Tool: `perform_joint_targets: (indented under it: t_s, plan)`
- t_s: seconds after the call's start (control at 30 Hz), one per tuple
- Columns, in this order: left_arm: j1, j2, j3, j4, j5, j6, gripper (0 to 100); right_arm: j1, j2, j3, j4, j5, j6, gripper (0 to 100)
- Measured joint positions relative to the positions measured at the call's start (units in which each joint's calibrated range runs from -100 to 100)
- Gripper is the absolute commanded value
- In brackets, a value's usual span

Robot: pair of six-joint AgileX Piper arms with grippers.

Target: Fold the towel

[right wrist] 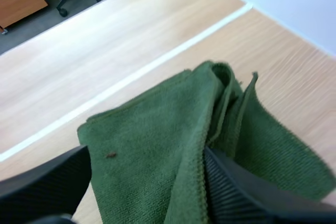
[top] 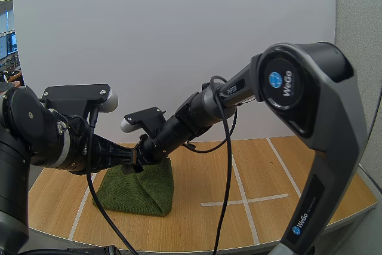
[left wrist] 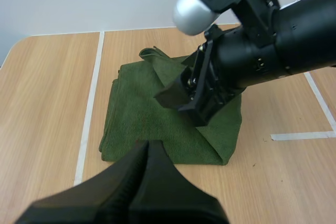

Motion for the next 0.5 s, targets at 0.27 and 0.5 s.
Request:
perform_joint_targets:
  t_s: [0.27, 0.5]
  plan:
    - [0.0, 0.0, 0.0, 0.9, 0.0, 0.16, 0, -1.55, -13.41, 0.0, -6.23, 0.17, 5.3, 100]
    - [0.0, 0.0, 0.0, 1.01, 0.0, 0.16, 0, -4.51, -16.87, 0.0, -7.21, 5.73, 5.69, 94]
